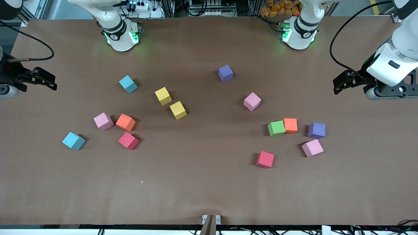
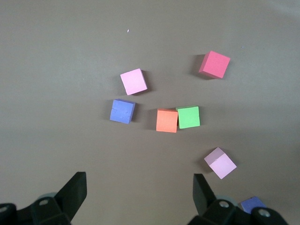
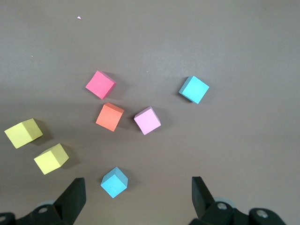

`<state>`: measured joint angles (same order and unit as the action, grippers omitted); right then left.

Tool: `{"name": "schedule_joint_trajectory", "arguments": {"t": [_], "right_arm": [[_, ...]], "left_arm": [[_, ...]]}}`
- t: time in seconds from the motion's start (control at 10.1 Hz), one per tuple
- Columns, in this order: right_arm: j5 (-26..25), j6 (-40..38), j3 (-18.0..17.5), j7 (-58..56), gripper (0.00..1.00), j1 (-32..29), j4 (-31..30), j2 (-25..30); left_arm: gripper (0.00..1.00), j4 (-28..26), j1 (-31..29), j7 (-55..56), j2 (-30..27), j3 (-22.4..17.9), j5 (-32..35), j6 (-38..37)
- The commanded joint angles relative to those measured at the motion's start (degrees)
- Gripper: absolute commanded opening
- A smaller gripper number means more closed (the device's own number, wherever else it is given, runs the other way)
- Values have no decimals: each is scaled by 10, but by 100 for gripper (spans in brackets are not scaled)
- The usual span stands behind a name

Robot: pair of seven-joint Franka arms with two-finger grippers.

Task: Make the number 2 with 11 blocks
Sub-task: 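Lower the right gripper to a pink cube while the left gripper reaches purple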

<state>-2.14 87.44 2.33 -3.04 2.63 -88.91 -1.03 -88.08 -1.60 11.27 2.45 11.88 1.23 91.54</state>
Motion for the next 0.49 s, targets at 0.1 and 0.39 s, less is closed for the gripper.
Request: {"name": "schedule_joint_trajectory", "arguments": {"t": [0.1,0.39], "right_arm": [[-7,4,3,8,100,4,-11,7],[-6,1,6,21,100,-5,-13,2]], "left_arm": [[100,1,-4,-6,-3,9,13,-23],[100,-25,0,11,10,51,12,-21]]}}
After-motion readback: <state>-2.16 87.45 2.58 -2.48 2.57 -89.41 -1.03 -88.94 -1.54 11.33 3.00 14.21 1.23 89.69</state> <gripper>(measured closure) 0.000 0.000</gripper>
